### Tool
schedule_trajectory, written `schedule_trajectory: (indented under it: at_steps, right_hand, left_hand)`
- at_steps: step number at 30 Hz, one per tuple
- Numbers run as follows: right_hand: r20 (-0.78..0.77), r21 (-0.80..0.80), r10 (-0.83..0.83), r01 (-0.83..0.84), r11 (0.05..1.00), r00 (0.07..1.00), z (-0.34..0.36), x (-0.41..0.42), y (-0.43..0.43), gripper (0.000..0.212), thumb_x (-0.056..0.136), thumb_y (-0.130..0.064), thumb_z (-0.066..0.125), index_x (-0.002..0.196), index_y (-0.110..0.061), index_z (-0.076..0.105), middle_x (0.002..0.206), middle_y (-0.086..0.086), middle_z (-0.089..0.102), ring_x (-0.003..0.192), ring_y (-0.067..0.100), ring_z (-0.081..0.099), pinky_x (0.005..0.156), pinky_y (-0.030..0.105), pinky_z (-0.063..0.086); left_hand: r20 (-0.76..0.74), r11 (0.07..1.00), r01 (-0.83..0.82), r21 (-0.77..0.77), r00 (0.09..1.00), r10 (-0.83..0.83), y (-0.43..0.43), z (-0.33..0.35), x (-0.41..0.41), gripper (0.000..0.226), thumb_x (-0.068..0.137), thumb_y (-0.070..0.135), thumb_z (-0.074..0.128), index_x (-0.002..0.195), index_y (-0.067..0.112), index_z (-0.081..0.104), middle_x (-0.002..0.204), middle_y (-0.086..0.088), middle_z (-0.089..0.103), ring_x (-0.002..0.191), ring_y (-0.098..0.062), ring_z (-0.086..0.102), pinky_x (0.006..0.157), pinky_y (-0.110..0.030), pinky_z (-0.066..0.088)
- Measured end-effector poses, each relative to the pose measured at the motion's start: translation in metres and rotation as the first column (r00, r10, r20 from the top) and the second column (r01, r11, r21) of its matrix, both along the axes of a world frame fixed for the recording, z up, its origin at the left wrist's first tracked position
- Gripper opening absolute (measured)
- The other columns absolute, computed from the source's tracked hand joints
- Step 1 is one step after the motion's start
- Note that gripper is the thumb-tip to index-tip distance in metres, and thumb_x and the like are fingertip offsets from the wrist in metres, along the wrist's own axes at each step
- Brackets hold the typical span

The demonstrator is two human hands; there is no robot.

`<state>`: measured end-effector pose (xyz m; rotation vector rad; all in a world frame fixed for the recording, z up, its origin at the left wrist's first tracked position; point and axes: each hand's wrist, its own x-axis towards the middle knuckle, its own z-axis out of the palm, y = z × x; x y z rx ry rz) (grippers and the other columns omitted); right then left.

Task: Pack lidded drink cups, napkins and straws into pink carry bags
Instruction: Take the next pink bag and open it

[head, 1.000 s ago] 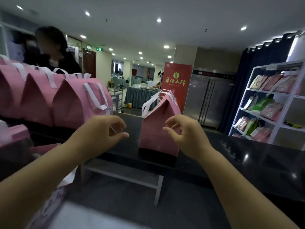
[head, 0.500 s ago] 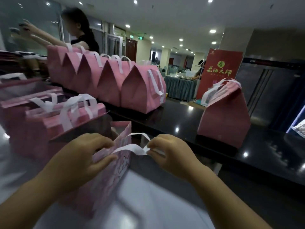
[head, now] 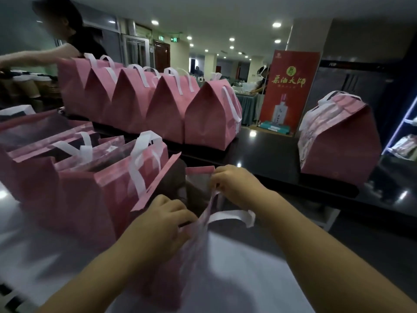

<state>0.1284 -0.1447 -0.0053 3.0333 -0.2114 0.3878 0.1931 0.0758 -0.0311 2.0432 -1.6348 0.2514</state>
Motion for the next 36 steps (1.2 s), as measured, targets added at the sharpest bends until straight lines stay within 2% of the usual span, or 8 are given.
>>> schedule_trajectory:
  at_steps: [3,8,13,19,27,30,32,36]
  right_hand:
    - [0.044,-0.054,-0.062,0.064,0.996,0.997,0.003,-0.01,-0.004,0.02,0.085,-0.009,0.06,0.095,-0.024,0.069,0.103,-0.008,0.063,0.097,0.02,0.049,0.068,0.03,0.034]
    - [-0.001,0.025,-0.128,0.128,0.991,0.992,0.013,-0.058,-0.005,0.016,0.086,-0.012,0.059,0.092,-0.022,0.071,0.099,-0.006,0.063,0.095,0.017,0.051,0.079,0.035,0.046]
    - [0.013,0.168,-0.232,0.227,0.959,0.973,0.022,-0.119,0.006,0.012,0.087,-0.012,0.061,0.089,-0.019,0.071,0.09,-0.008,0.057,0.083,0.015,0.056,0.076,0.036,0.05]
    - [0.038,0.136,-0.352,0.344,0.929,0.935,0.014,-0.185,0.02,0.01,0.087,-0.021,0.065,0.094,-0.021,0.071,0.091,-0.011,0.057,0.079,0.013,0.055,0.071,0.033,0.051]
    - [0.046,0.201,-0.552,0.534,0.821,0.832,0.002,-0.244,0.021,0.014,0.089,-0.026,0.06,0.1,-0.027,0.069,0.095,-0.013,0.058,0.083,0.007,0.053,0.073,0.027,0.051]
    - [0.048,0.273,-0.565,0.533,0.801,0.824,0.003,-0.258,0.02,0.016,0.088,-0.022,0.059,0.098,-0.027,0.07,0.094,-0.014,0.059,0.085,0.006,0.055,0.075,0.03,0.051]
    - [0.096,0.31,-0.556,0.506,0.805,0.825,0.006,-0.267,0.02,0.015,0.087,-0.019,0.062,0.097,-0.023,0.071,0.093,-0.013,0.06,0.084,0.005,0.056,0.075,0.028,0.051]
    - [0.266,0.303,-0.537,0.46,0.835,0.8,0.013,-0.294,0.02,0.01,0.085,-0.018,0.066,0.093,-0.016,0.072,0.085,-0.009,0.062,0.077,0.006,0.058,0.07,0.023,0.051]
  left_hand:
    - [-0.031,0.996,0.082,-0.046,0.996,-0.083,-0.003,-0.002,0.006,0.018,0.083,0.023,0.066,0.1,0.026,0.07,0.097,0.01,0.062,0.087,-0.014,0.048,0.074,-0.031,0.048]
    - [-0.07,0.983,0.17,-0.072,0.982,-0.175,-0.008,-0.004,0.011,0.016,0.083,0.018,0.067,0.096,0.025,0.071,0.097,0.012,0.059,0.09,-0.009,0.052,0.083,-0.025,0.044]
    - [-0.055,0.972,0.202,-0.122,0.976,-0.21,-0.022,-0.001,0.01,0.016,0.076,0.009,0.073,0.091,0.016,0.072,0.099,0.002,0.059,0.09,-0.013,0.055,0.075,-0.016,0.044]
    - [-0.073,0.959,0.246,-0.141,0.964,-0.257,-0.061,-0.007,-0.013,0.017,0.077,0.009,0.071,0.094,0.012,0.071,0.103,-0.002,0.06,0.085,-0.012,0.056,0.072,-0.009,0.043]
    - [-0.067,0.916,0.368,-0.164,0.922,-0.382,-0.11,-0.013,-0.057,0.026,0.075,0.009,0.074,0.101,0.009,0.069,0.101,-0.004,0.064,0.084,-0.016,0.061,0.072,-0.016,0.049]
    - [-0.132,0.918,0.356,-0.174,0.916,-0.38,-0.112,-0.01,-0.062,0.026,0.078,0.013,0.07,0.104,0.014,0.068,0.098,0.005,0.061,0.081,-0.006,0.057,0.069,-0.011,0.044]
    - [-0.153,0.922,0.346,-0.175,0.915,-0.372,-0.111,-0.003,-0.063,0.023,0.08,0.013,0.066,0.103,0.017,0.068,0.096,0.006,0.062,0.081,-0.003,0.056,0.067,-0.016,0.046]
    - [-0.085,0.914,0.347,-0.209,0.925,-0.37,-0.112,0.027,-0.078,0.018,0.077,0.014,0.069,0.094,0.015,0.069,0.092,0.003,0.063,0.077,-0.008,0.057,0.064,-0.018,0.042]
